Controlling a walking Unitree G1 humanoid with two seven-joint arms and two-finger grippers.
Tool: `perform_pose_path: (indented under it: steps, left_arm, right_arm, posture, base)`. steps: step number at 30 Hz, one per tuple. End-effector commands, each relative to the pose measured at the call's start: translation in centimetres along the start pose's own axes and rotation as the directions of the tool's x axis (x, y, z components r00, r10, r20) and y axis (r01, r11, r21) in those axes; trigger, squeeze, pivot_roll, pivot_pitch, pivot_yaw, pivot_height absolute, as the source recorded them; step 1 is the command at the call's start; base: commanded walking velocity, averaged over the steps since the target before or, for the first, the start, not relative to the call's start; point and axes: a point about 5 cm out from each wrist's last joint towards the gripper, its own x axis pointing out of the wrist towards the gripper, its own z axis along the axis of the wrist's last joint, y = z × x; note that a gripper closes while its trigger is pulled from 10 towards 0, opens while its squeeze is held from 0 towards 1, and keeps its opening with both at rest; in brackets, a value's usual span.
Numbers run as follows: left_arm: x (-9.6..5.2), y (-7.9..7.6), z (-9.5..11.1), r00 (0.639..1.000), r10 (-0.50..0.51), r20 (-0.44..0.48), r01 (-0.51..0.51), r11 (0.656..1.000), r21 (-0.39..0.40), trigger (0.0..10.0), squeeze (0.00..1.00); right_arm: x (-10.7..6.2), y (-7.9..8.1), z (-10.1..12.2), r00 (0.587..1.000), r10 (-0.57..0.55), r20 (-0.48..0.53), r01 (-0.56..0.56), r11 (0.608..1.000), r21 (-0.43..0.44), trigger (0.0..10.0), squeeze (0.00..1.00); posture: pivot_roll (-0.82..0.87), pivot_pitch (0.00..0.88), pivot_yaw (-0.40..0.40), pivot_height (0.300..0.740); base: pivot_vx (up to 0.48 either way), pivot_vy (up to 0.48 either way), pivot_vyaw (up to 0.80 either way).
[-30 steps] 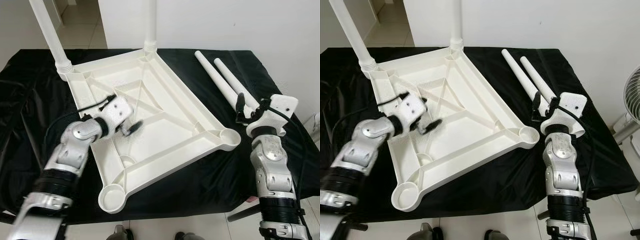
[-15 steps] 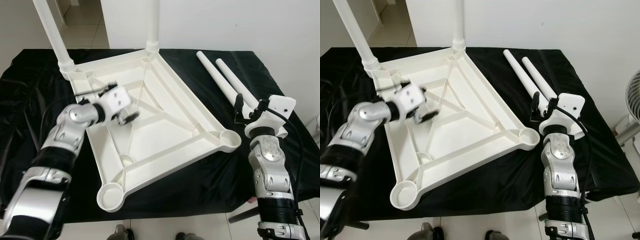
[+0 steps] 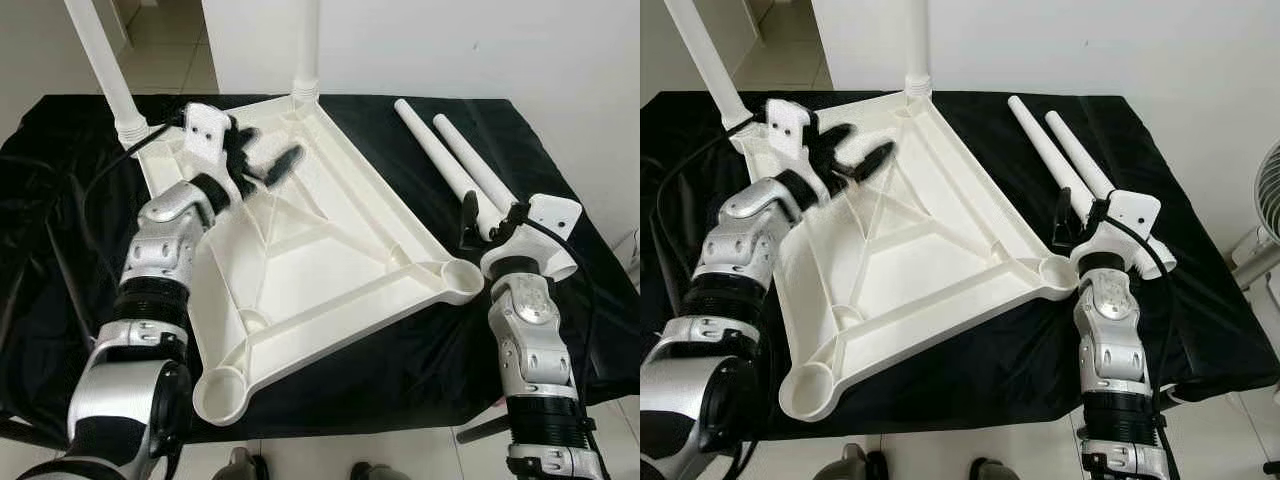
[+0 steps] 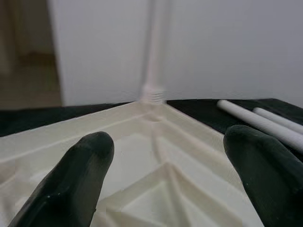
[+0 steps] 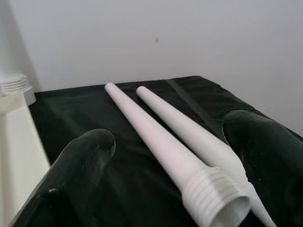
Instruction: Building children table
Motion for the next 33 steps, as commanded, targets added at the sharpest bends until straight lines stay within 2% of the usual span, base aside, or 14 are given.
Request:
perform_pose_path:
  steps: [1,4,7,12,13,14,15,16,19,26,33]
  left_arm:
    - [-0.1,0.3,0.1,0.998,0.068,-0.010,-0.068,0.997,-0.042,10.0,0.00]
    - [-0.3,0.5,0.0,0.994,0.106,-0.023,-0.107,0.993,-0.050,10.0,0.00]
    - [-0.6,-0.8,-0.2,0.998,0.061,-0.035,-0.062,0.997,-0.042,10.0,0.00]
    - [-0.8,-1.8,-0.2,0.999,0.013,-0.037,-0.014,0.999,-0.034,10.0,0.00]
    - [-0.9,-2.6,-0.2,0.999,-0.016,-0.038,0.015,1.000,-0.025,10.0,0.00]
    - [-0.9,-2.6,-0.2,0.999,-0.016,-0.038,0.015,1.000,-0.025,10.0,0.00]
    - [-1.0,-3.4,-0.2,0.998,-0.053,-0.046,0.053,0.998,-0.016,10.0,0.00]
    - [-1.3,-4.9,0.0,0.993,-0.109,-0.053,0.109,0.994,-0.007,10.0,0.00]
    - [-1.5,-5.5,0.1,0.989,-0.133,-0.063,0.133,0.991,-0.007,10.0,0.00]
    - [-2.0,-5.7,-0.1,0.987,-0.134,-0.092,0.134,0.991,-0.012,10.0,0.00]
    - [-2.4,-5.6,0.0,0.986,-0.125,-0.106,0.126,0.992,0.002,10.0,0.00]
  right_arm:
    - [0.3,-0.1,-0.3,1.000,-0.012,-0.023,0.012,1.000,0.008,10.0,0.00]
    - [0.6,-0.2,-0.5,0.999,-0.016,-0.039,0.018,0.999,0.033,10.0,0.00]
    - [1.3,-0.4,-0.8,0.996,-0.029,-0.081,0.032,0.999,0.038,10.0,0.00]
    - [1.9,-0.7,-1.1,0.992,-0.038,-0.118,0.041,0.999,0.021,10.0,0.00]
    - [2.1,-0.9,-1.2,0.989,-0.055,-0.134,0.057,0.998,0.009,10.0,0.00]
    - [2.1,-0.9,-1.2,0.989,-0.055,-0.134,0.057,0.998,0.009,10.0,0.00]
    - [2.5,-1.1,-1.2,0.988,-0.072,-0.139,0.073,0.997,-0.004,10.0,0.00]
    - [3.2,-1.4,-0.9,0.984,-0.104,-0.145,0.103,0.995,-0.012,10.0,0.00]
    - [3.7,-1.4,-0.4,0.981,-0.124,-0.150,0.128,0.992,0.018,10.0,0.00]
    - [4.7,-2.0,0.1,0.964,-0.176,-0.200,0.199,0.974,0.104,10.0,0.00]
    - [5.0,-2.4,-0.2,0.952,-0.187,-0.243,0.223,0.966,0.129,10.0,0.00]
  posture:
    - [0.00,0.119,0.032,0.740]
    - [0.01,0.119,0.031,0.740]
    - [0.01,0.133,0.027,0.740]
    - [0.01,0.141,0.025,0.740]
    - [0.01,0.153,0.024,0.740]
    - [0.01,0.153,0.024,0.740]
    - [0.01,0.160,0.023,0.740]
    - [0.02,0.176,0.025,0.740]
    - [0.02,0.192,0.028,0.740]
    - [0.02,0.208,0.032,0.740]
    - [0.03,0.215,0.033,0.740]
  base:
    - [0.000,0.000,0.00]
    - [0.000,0.000,0.00]
    - [0.000,0.000,0.00]
    - [0.000,0.000,0.00]
    - [0.000,0.000,0.00]
    - [0.000,0.000,0.00]
    - [0.000,0.000,0.00]
    - [0.000,0.000,0.00]
    - [0.000,0.000,0.00]
    - [0.000,0.000,0.00]
    - [0.000,0.000,0.00]
